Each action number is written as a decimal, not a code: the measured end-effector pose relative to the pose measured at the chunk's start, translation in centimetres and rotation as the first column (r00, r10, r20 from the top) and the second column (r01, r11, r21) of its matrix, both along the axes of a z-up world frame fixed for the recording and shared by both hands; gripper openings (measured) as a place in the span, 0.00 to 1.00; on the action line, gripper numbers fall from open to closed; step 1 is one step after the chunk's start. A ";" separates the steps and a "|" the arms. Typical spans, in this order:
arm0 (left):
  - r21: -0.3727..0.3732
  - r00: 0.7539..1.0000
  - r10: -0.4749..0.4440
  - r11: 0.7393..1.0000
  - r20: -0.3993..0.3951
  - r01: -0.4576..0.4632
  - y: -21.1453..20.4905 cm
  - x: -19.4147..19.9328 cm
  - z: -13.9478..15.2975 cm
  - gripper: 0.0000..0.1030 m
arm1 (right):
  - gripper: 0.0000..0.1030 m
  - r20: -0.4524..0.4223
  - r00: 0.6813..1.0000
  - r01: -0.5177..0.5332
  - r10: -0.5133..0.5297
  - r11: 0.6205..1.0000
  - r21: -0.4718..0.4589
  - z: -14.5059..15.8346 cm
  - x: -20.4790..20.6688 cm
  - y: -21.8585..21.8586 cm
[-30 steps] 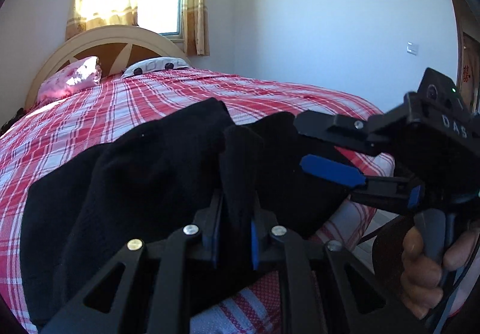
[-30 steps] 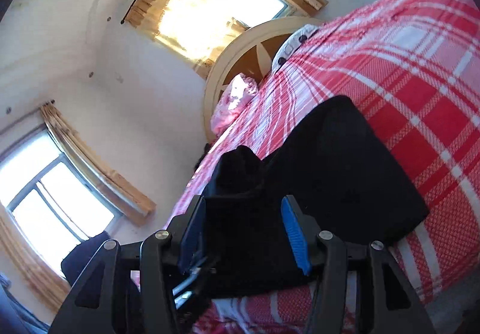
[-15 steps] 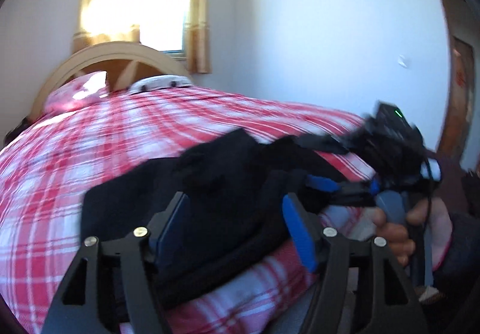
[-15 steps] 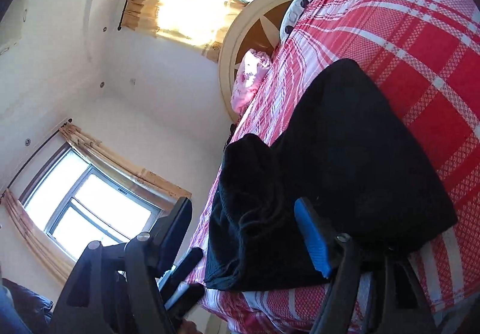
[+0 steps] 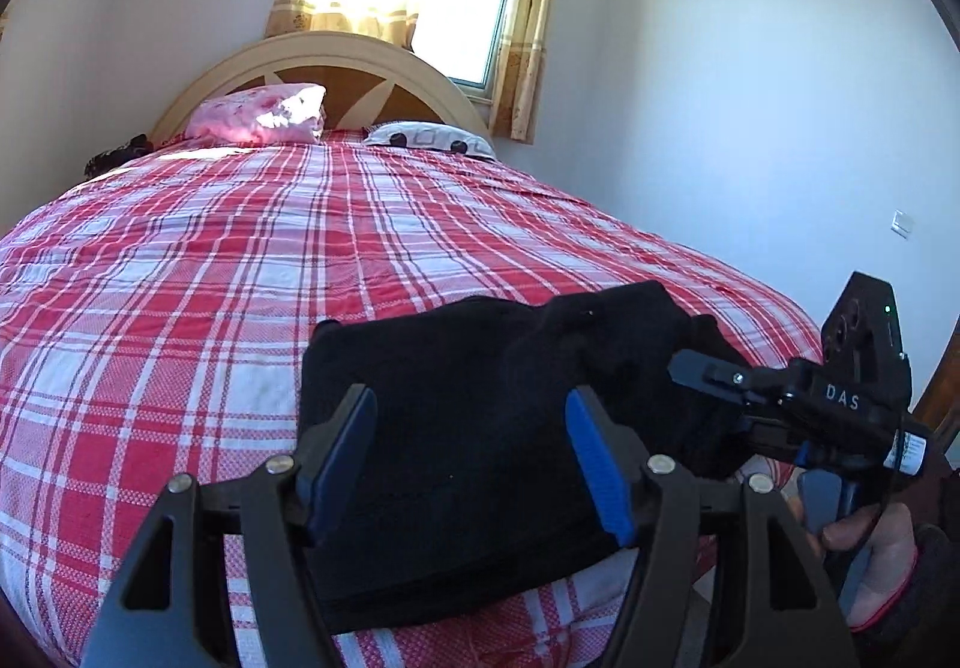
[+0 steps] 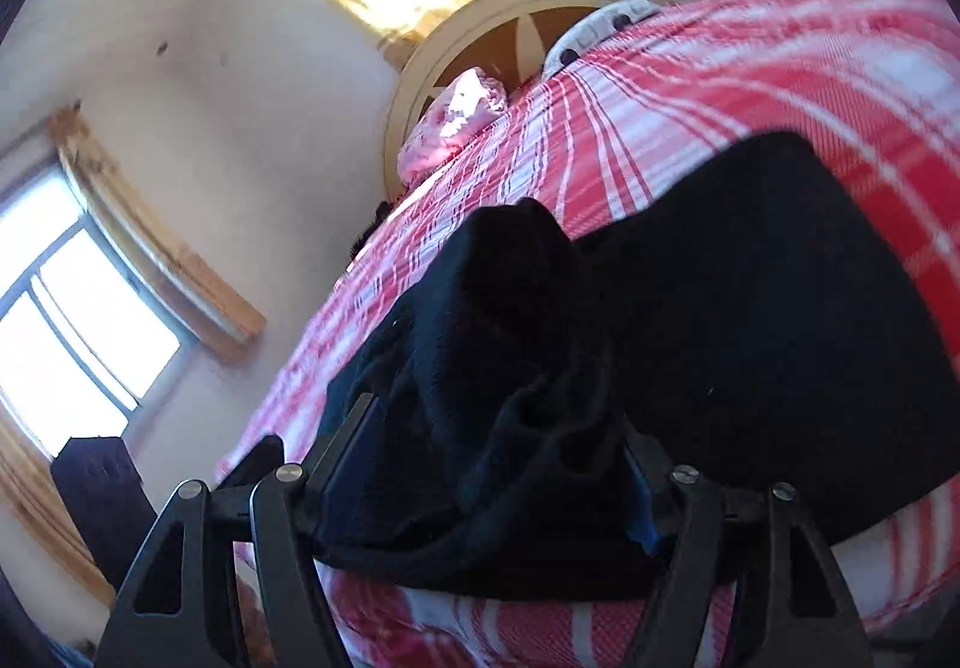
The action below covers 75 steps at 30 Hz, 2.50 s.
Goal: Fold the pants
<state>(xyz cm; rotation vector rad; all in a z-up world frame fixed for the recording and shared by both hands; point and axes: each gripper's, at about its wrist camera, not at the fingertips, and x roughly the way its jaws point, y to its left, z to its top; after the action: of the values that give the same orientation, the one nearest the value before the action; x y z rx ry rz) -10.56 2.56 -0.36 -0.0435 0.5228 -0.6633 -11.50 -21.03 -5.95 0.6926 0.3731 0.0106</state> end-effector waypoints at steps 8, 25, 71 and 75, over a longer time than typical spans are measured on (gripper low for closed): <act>0.024 1.000 -0.013 1.000 -0.007 0.013 -0.5 0.3 -0.1 0.69 | 0.27 -0.040 0.995 0.087 -0.086 0.996 0.021 -0.5 0.0 -0.8; -0.004 0.997 0.067 0.998 -0.025 -0.067 -0.1 1.3 1.6 0.74 | 0.15 0.141 0.990 0.029 0.013 0.956 -0.291 7.6 -2.8 0.2; 0.276 0.997 0.078 0.958 -0.009 -0.073 -9.2 2.1 -2.7 0.82 | 0.16 -0.037 0.977 0.186 -0.210 0.924 -0.334 1.4 0.9 -7.1; 0.253 0.999 0.054 0.966 0.007 -0.054 -8.1 0.2 -2.5 0.82 | 0.16 -0.043 0.979 0.171 -0.198 0.922 -0.348 2.0 1.2 -6.9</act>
<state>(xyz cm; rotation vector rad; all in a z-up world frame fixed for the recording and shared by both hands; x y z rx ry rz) -10.37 -5.57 -2.87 0.1826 0.6008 -0.5393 -10.31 -27.90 -3.96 0.3797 0.3710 -0.2572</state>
